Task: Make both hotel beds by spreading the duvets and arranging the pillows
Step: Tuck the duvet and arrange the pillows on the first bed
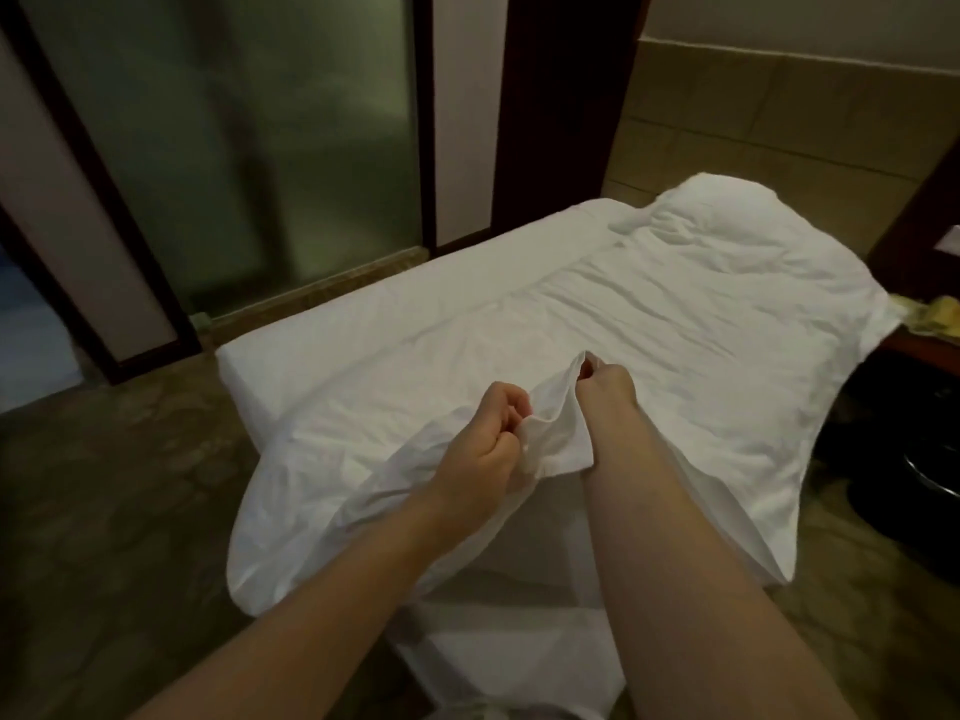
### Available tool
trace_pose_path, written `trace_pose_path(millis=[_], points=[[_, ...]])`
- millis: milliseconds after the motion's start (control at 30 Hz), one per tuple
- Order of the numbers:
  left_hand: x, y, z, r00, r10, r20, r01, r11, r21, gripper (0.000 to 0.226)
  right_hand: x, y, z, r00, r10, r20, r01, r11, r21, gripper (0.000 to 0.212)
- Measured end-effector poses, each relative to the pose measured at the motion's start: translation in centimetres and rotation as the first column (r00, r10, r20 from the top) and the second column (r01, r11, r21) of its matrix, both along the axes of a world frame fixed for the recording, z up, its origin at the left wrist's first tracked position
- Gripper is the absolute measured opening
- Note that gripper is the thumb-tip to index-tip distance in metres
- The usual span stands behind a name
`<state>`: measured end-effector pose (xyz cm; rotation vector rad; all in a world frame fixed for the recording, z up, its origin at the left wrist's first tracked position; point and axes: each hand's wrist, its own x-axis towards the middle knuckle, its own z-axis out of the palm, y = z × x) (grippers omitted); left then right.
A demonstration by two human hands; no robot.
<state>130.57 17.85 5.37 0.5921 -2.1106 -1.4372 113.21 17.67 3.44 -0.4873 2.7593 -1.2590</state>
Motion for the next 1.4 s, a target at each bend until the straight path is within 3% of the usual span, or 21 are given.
trace_pose_path(millis=[33,67,133,167,267,333,367,433,533,567,633,667,700,733,833,900,1000,1100,1233,1300,1400], points=[[0.0,0.2,-0.3,0.999,-0.037,0.01,0.038,0.998,-0.041,0.025,1.4,-0.1,1.0,0.99,0.105,0.096,-0.119,0.98,0.159,0.107],[0.0,0.4,-0.6,0.996,-0.074,0.052,0.079,0.992,-0.097,0.021,2.1,0.3,1.4,0.965,0.244,0.095,-0.259,0.94,0.22,0.087],[0.1,0.6,-1.3,0.976,-0.142,0.167,0.171,0.97,-0.173,0.019,3.0,1.1,2.6,0.942,0.176,0.284,-0.258,0.924,0.282,0.042],[0.1,0.6,-1.6,0.967,-0.157,0.202,0.191,0.968,-0.162,0.026,3.4,0.7,2.8,0.958,0.143,0.249,-0.239,0.877,0.416,0.046],[0.3,0.0,-2.4,0.96,-0.122,0.252,0.173,0.966,-0.193,0.052,2.1,0.2,1.3,0.944,0.25,0.217,-0.323,0.838,0.44,0.05],[0.7,-0.5,-2.9,0.944,-0.064,0.323,0.198,0.895,-0.4,0.07,2.4,0.2,1.3,0.951,0.13,0.28,-0.18,0.97,0.164,0.04],[0.7,-0.6,-3.3,0.94,-0.03,0.339,0.205,0.845,-0.494,0.076,3.0,0.5,1.6,0.933,0.112,0.341,-0.113,0.993,-0.018,0.031],[0.6,-0.9,-3.7,0.941,0.085,0.328,0.127,0.809,-0.575,0.071,3.5,1.2,1.3,0.937,0.055,0.345,-0.001,0.988,-0.153,0.032],[0.5,-2.1,-3.6,0.957,0.208,0.204,-0.119,0.918,-0.38,0.02,3.8,0.9,0.7,0.913,0.066,0.402,0.062,0.953,-0.297,0.034],[0.5,-2.7,-3.4,0.963,0.218,0.158,-0.159,0.934,-0.319,0.021,3.9,0.7,1.1,0.869,0.085,0.487,0.129,0.912,-0.389,0.035],[0.7,-4.3,-3.1,0.963,0.247,0.106,-0.22,0.951,-0.219,0.029,3.4,0.2,1.9,0.717,0.275,0.641,0.274,0.734,-0.621,0.037],[0.7,-4.9,-2.9,0.96,0.261,0.099,-0.24,0.953,-0.186,0.033,2.9,0.2,2.1,0.682,0.361,0.636,0.3,0.655,-0.693,0.043],[0.6,-5.5,-2.9,0.959,0.266,0.101,-0.249,0.956,-0.158,0.036,2.6,0.4,2.4,0.675,0.441,0.591,0.247,0.62,-0.745,0.052],[0.6,-6.0,-2.7,0.957,0.271,0.104,-0.257,0.958,-0.13,0.04,2.5,0.7,2.8,0.692,0.506,0.515,0.09,0.648,-0.756,0.064],[0.1,-7.1,-2.6,0.96,0.258,0.11,-0.26,0.966,0.004,0.038,3.1,2.1,3.7,0.619,0.717,0.321,-0.555,0.689,-0.466,0.078],[-0.5,-7.6,-2.9,0.961,0.252,0.112,-0.262,0.962,0.08,0.016,4.3,2.6,4.0,0.625,0.732,0.271,-0.706,0.678,-0.203,0.069],[-0.9,-7.8,-2.8,0.961,0.249,0.122,-0.269,0.945,0.187,0.015,5.7,2.4,4.1,0.734,0.677,0.056,-0.669,0.734,-0.116,0.034],[-0.1,-7.4,-2.5,0.955,0.275,0.111,-0.295,0.922,0.251,0.024,6.4,1.8,4.2,0.731,0.68,-0.059,-0.677,0.733,0.065,0.014],[1.3,-6.7,-2.6,0.935,0.351,0.039,-0.353,0.927,0.125,0.015,7.5,0.2,3.5,0.671,0.729,-0.137,-0.695,0.682,0.228,0.028],[2.1,-6.6,-3.0,0.921,0.387,0.032,-0.389,0.919,0.061,0.02,8.4,-0.3,3.2,0.672,0.734,-0.103,-0.7,0.674,0.236,0.033],[3.3,-6.3,-3.8,0.907,0.42,0.012,-0.419,0.903,0.098,0.024,9.4,-0.5,3.2,0.69,0.721,-0.069,-0.703,0.689,0.173,0.04]])
